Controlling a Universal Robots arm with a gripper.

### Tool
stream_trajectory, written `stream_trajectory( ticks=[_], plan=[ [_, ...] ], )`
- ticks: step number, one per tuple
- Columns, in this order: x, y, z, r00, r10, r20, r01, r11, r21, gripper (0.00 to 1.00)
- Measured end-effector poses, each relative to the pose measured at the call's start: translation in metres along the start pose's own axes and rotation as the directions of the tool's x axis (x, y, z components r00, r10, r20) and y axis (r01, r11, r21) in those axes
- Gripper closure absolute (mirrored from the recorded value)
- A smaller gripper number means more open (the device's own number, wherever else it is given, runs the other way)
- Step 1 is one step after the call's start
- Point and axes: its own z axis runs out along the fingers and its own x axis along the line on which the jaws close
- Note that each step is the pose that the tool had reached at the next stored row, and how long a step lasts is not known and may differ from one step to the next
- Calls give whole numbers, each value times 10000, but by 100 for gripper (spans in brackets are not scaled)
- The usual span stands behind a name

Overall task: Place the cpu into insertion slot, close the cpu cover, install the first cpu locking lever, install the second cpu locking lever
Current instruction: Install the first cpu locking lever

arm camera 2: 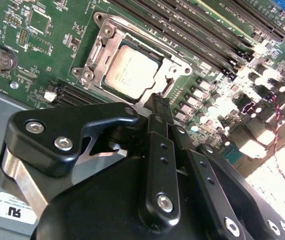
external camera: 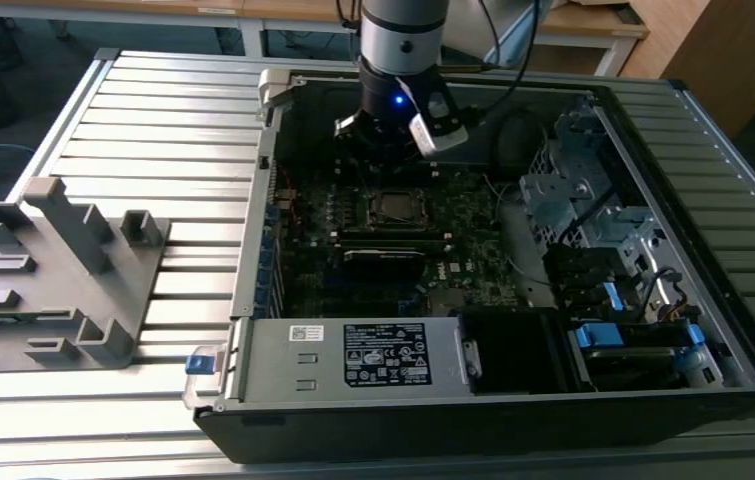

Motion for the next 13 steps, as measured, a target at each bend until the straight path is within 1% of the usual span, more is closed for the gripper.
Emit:
stream_trajectory(
  ticks=[8, 13],
  plan=[
    [22, 0, 0, 10000, 2, 0, -2, 10000, -1, 89],
    [50, -1, 1, 10000, 0, 0, 0, 10000, -1, 89]
  ],
)
